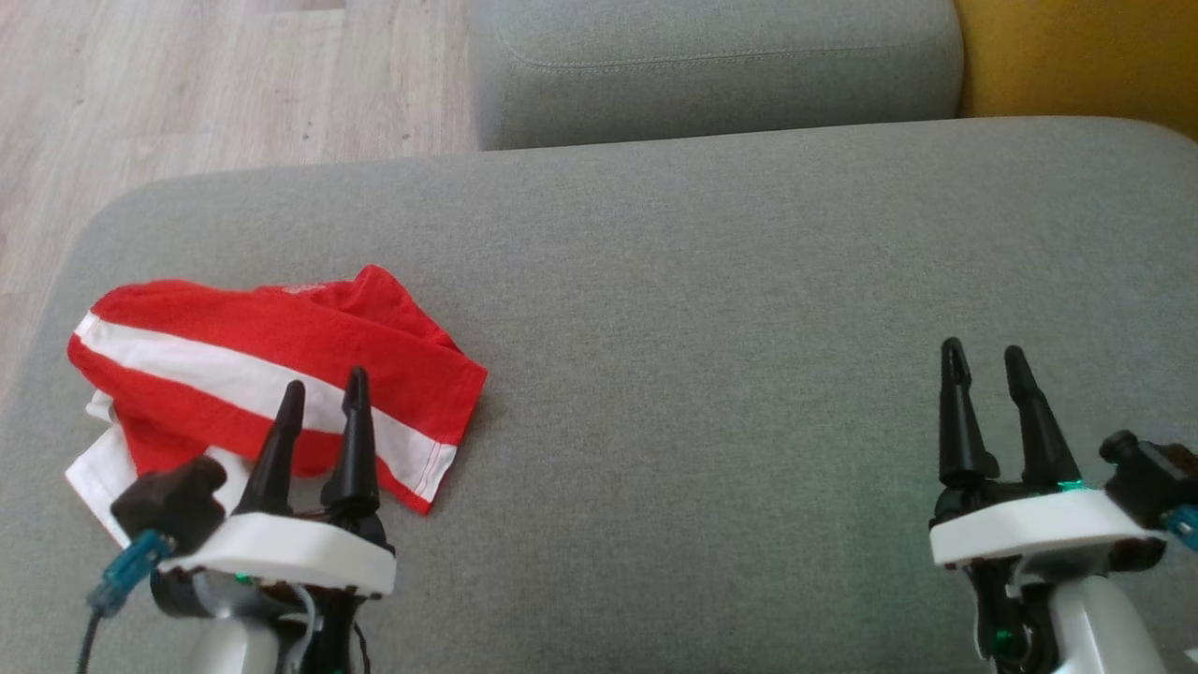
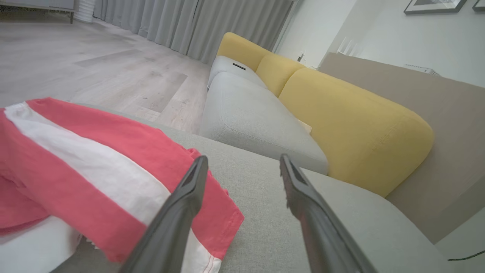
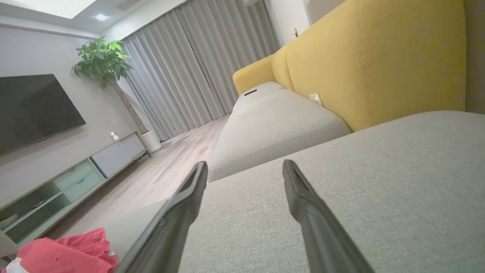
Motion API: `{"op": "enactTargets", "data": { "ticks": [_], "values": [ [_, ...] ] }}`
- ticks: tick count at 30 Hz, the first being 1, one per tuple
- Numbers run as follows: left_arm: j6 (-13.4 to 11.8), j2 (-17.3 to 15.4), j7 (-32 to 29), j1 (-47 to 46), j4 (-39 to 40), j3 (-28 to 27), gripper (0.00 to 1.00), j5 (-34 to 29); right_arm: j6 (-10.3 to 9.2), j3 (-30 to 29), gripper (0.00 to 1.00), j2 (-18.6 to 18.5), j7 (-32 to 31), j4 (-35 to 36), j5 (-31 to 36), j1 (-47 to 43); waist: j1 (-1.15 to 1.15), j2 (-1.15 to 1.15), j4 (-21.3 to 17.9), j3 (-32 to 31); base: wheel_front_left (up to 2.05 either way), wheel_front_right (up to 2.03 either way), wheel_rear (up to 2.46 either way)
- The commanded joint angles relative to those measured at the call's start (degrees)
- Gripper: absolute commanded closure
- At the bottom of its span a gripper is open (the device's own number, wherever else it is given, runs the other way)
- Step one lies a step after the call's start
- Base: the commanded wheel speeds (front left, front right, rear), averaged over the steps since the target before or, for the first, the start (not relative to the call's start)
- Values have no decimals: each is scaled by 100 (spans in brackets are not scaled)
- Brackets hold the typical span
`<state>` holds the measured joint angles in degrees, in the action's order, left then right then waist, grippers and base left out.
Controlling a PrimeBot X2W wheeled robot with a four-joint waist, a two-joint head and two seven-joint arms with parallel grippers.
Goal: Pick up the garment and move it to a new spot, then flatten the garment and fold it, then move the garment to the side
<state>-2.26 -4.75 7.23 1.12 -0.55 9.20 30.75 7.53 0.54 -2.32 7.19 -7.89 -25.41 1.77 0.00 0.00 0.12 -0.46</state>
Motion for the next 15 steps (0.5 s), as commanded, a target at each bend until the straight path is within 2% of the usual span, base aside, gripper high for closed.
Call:
{"op": "enactTargets", "data": {
  "ticks": [1,15],
  "values": [
    [-79,-140,92,-148,265,-37,0,-229,-3,138,0,-42,91,268,251,212,0,0,1,2,0,0,0],
    [-637,-515,327,-208,263,613,0,-1262,-3,286,0,-46,328,405,1316,177,0,0,20,-12,0,0,0]
  ]
}}
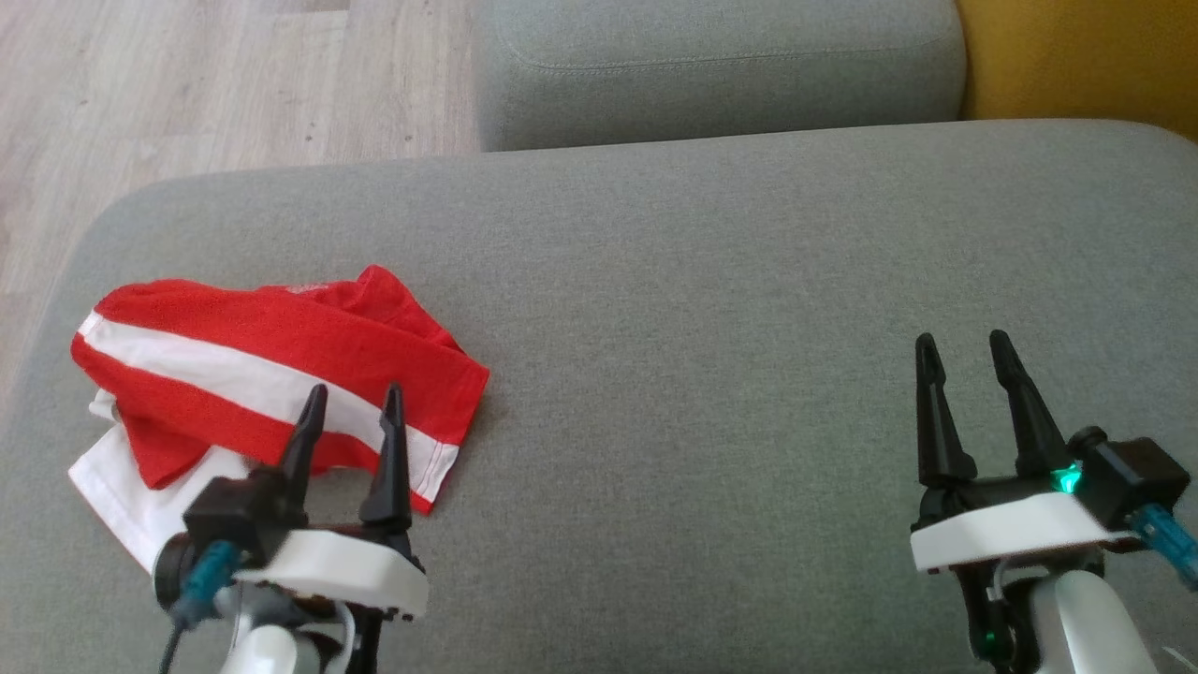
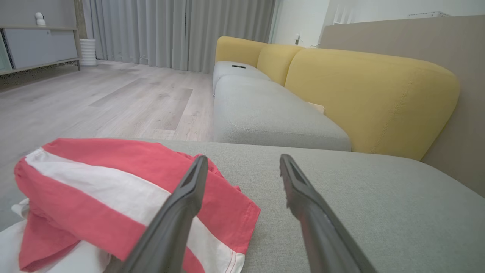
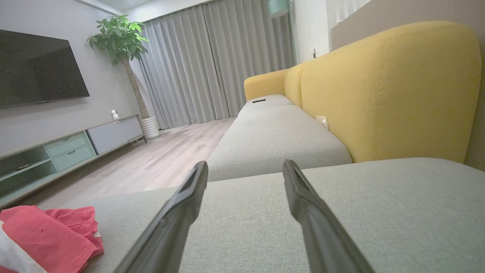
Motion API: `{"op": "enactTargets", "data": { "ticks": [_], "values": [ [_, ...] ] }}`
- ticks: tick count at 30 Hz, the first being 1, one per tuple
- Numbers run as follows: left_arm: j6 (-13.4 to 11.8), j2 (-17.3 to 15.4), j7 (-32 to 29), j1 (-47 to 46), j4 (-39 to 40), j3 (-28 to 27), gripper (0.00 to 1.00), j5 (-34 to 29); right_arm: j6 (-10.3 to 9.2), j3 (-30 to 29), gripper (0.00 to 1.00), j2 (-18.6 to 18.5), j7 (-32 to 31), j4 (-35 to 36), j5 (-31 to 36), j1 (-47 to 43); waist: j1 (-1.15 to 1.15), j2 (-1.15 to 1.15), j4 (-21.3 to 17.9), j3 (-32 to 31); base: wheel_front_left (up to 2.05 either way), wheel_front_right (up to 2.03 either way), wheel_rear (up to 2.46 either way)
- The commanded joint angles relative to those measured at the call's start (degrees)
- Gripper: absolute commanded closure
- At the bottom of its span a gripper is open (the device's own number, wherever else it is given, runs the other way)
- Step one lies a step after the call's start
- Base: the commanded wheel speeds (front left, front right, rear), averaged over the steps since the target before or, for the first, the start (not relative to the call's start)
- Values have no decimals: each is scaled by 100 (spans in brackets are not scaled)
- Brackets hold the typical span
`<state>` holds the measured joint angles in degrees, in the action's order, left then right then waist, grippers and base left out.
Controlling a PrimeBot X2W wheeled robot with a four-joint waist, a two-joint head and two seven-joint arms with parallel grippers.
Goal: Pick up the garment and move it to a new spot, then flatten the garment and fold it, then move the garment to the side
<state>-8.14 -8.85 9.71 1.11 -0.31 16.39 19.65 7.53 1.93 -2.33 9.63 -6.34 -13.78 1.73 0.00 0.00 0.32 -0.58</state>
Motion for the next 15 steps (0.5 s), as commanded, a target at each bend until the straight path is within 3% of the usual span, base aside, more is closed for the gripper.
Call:
{"op": "enactTargets", "data": {
  "ticks": [1,10,15],
  "values": [
    [-123,-156,114,-215,257,-24,0,-285,-3,171,0,-46,118,287,293,179,0,0,0,3,0,0,0],
    [-414,-296,265,-243,314,298,0,-808,-4,287,0,-49,270,350,1029,144,0,0,5,-8,0,0,0],
    [-308,-199,331,-198,381,296,0,-800,-4,317,0,-50,337,393,1245,136,0,0,15,-17,0,0,0]
  ]
}}
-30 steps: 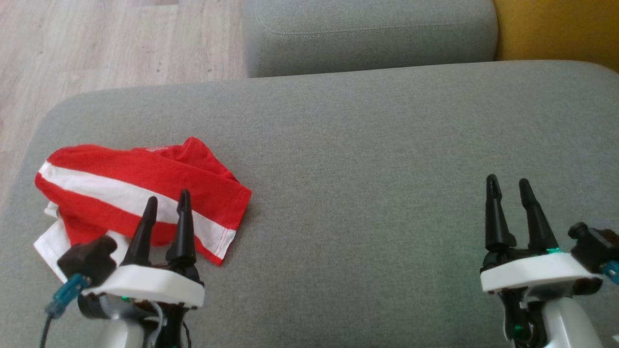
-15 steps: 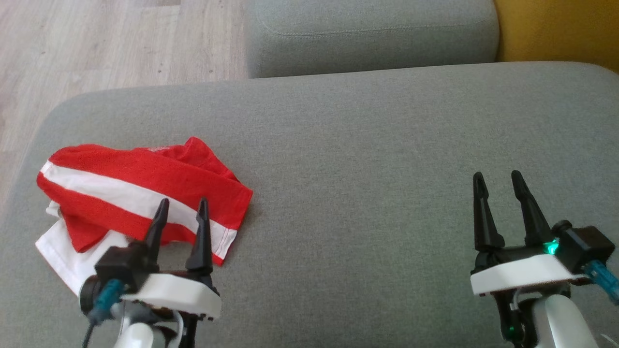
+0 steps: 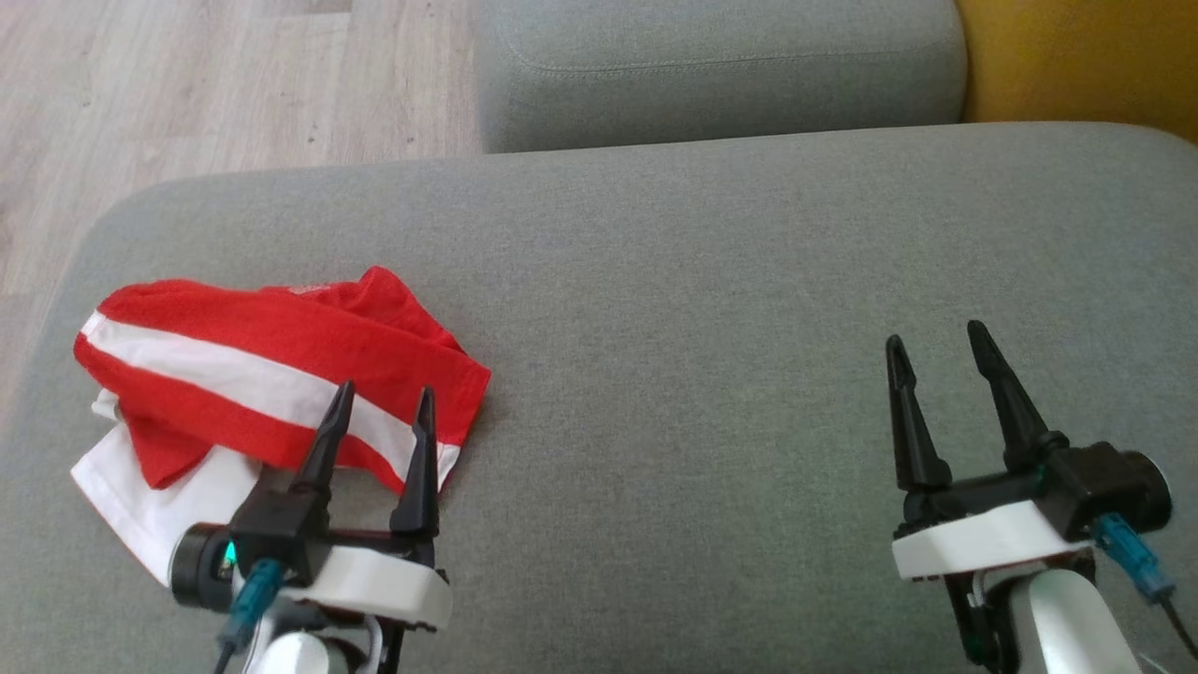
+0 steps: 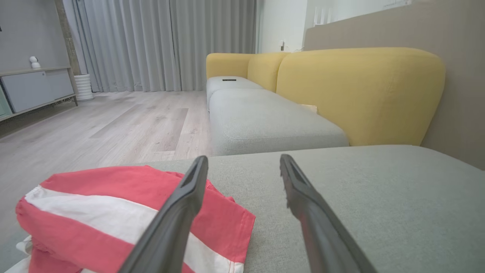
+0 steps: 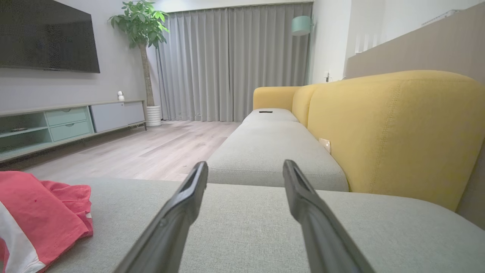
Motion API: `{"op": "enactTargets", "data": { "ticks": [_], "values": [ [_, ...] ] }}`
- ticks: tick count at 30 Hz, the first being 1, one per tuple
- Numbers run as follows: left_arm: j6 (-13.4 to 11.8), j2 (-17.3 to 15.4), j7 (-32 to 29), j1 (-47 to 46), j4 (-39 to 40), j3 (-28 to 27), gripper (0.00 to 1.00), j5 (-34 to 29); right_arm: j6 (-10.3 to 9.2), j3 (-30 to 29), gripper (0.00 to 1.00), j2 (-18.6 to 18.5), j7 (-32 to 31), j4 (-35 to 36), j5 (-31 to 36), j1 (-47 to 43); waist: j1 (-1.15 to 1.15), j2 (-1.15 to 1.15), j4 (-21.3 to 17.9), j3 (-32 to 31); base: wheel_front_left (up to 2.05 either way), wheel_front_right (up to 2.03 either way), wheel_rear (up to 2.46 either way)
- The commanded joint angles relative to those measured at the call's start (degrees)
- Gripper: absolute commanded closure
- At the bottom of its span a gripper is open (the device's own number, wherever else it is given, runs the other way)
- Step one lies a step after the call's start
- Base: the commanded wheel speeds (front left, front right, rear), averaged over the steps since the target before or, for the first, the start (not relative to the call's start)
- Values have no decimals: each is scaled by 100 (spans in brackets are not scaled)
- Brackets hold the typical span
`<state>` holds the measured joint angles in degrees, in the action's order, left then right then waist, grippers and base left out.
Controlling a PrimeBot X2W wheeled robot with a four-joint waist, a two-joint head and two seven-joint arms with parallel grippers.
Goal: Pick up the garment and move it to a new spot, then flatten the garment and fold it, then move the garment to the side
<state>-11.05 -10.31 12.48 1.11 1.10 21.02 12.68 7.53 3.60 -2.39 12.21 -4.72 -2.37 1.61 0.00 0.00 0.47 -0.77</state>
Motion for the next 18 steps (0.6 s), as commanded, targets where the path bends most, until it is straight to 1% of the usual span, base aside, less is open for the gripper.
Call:
{"op": "enactTargets", "data": {
  "ticks": [1,4,6,9,12,15,18],
  "values": [
    [22,7,71,-171,249,-229,0,-65,-4,173,0,-45,96,254,122,145,0,0,3,-1,0,0,0],
    [258,195,121,-76,269,-474,0,13,-4,146,0,-46,147,258,-132,98,0,0,6,-10,0,0,0],
    [486,326,155,-1,239,-657,0,31,-4,145,0,-47,180,235,-317,66,0,0,2,-18,0,0,0],
    [797,498,205,89,172,-943,0,-38,-4,171,0,-48,231,175,-461,37,0,0,-6,-20,0,0,0],
    [1087,620,252,151,67,-1152,0,-173,-4,137,0,-49,279,17,-816,-13,0,0,-12,-26,0,0,0],
    [1290,692,252,181,-105,-1310,0,-181,-4,172,0,-49,279,-135,-1140,-21,0,0,-15,-30,0,0,0],
    [1396,725,252,192,-257,-1399,0,-201,-4,160,0,-49,279,-243,-1431,-16,0,0,-19,-33,0,0,0]
  ]
}}
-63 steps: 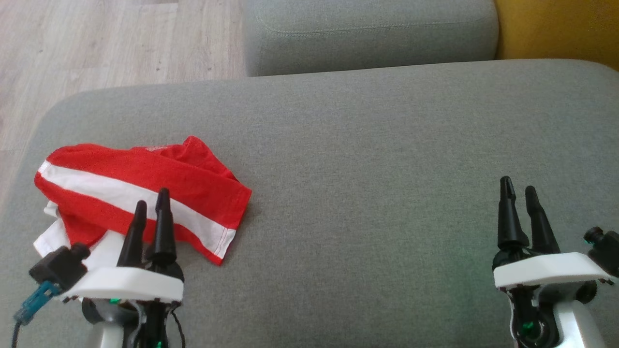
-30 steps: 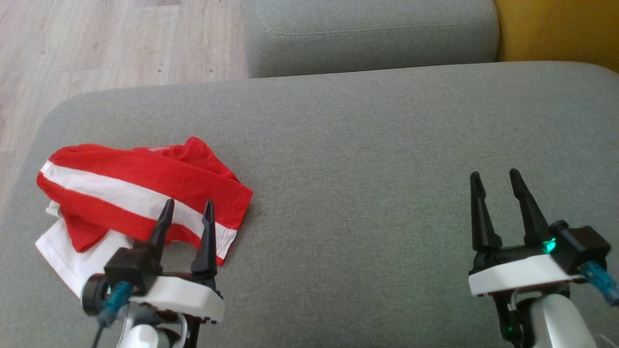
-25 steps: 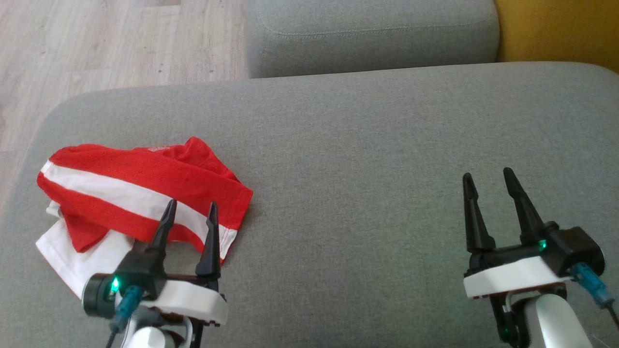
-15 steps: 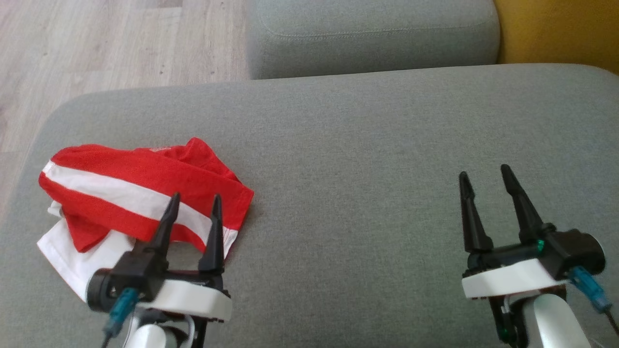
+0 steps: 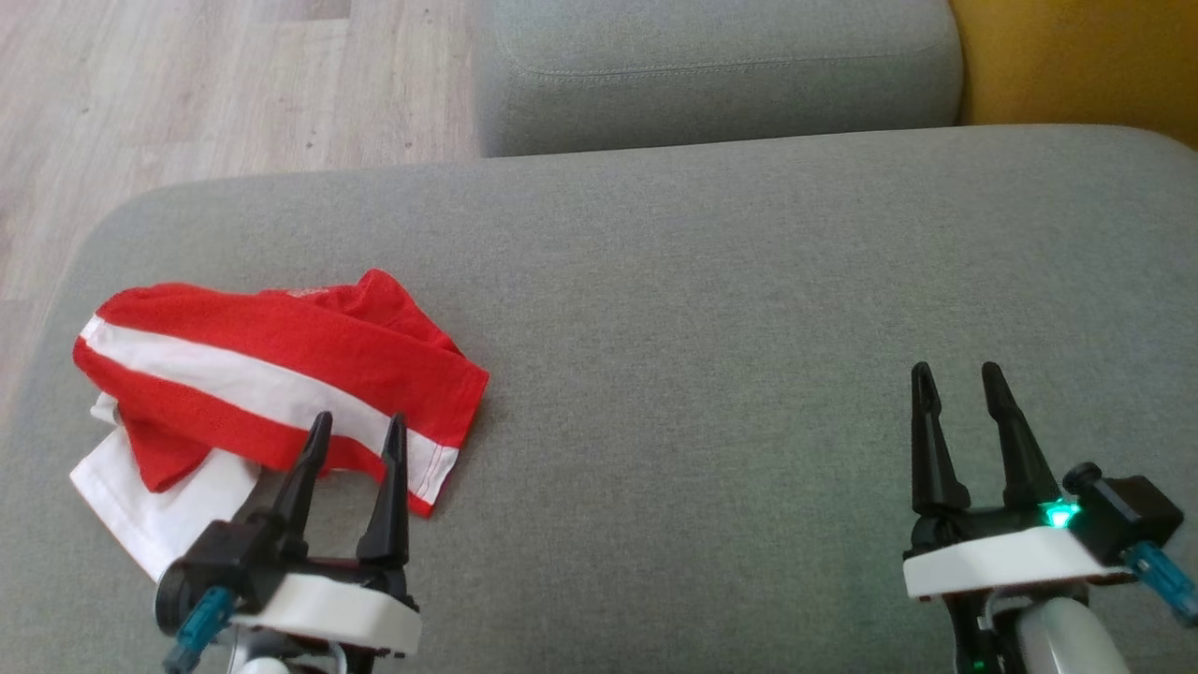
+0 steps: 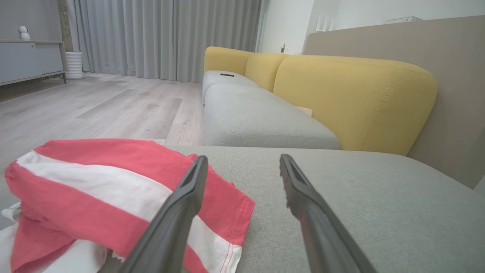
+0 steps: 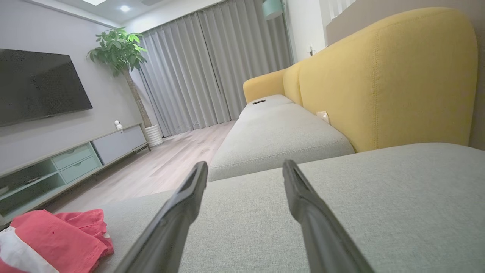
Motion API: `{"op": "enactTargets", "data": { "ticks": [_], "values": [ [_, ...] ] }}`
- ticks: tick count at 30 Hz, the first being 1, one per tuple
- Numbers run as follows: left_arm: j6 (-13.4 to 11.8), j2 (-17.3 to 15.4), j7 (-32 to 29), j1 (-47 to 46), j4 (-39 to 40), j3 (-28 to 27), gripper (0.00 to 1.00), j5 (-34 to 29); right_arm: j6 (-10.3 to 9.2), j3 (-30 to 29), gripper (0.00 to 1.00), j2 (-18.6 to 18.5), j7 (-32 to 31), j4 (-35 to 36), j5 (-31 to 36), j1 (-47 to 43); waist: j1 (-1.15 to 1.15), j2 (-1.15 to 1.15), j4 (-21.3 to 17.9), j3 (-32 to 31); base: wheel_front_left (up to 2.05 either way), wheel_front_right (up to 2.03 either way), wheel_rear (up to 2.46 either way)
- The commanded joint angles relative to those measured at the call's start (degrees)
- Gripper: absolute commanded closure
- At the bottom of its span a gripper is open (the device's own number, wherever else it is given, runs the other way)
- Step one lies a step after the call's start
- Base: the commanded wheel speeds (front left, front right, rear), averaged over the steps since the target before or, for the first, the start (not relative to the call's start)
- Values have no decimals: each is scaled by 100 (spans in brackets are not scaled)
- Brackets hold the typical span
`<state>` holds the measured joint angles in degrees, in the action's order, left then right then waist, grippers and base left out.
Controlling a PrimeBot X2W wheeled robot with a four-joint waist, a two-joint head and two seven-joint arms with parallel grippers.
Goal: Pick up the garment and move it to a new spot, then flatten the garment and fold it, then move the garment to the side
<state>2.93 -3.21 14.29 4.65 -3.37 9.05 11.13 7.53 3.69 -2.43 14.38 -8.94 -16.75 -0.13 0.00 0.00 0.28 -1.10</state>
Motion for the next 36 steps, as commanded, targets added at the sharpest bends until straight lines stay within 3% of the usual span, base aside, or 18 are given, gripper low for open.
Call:
{"op": "enactTargets", "data": {
  "ticks": [1,11,18,29,36],
  "values": [
    [24,21,71,-162,152,-220,0,-51,-4,155,0,-44,62,158,-37,164,0,0,-1,0,0,0,0],
    [-50,32,71,-178,-31,-274,0,216,-4,157,0,-44,62,127,-109,182,0,0,44,-14,0,0,0],
    [-102,33,71,-203,-125,-356,0,279,-4,335,0,-44,62,97,-152,181,0,0,300,-11,0,0,0],
    [-240,33,71,-220,-207,-583,0,143,-4,543,0,-44,62,86,-311,79,0,0,1196,-115,0,0,0],
    [-139,33,71,-195,-200,-848,0,0,-4,689,0,-44,62,66,-361,56,0,0,1882,-178,0,0,0]
  ]
}}
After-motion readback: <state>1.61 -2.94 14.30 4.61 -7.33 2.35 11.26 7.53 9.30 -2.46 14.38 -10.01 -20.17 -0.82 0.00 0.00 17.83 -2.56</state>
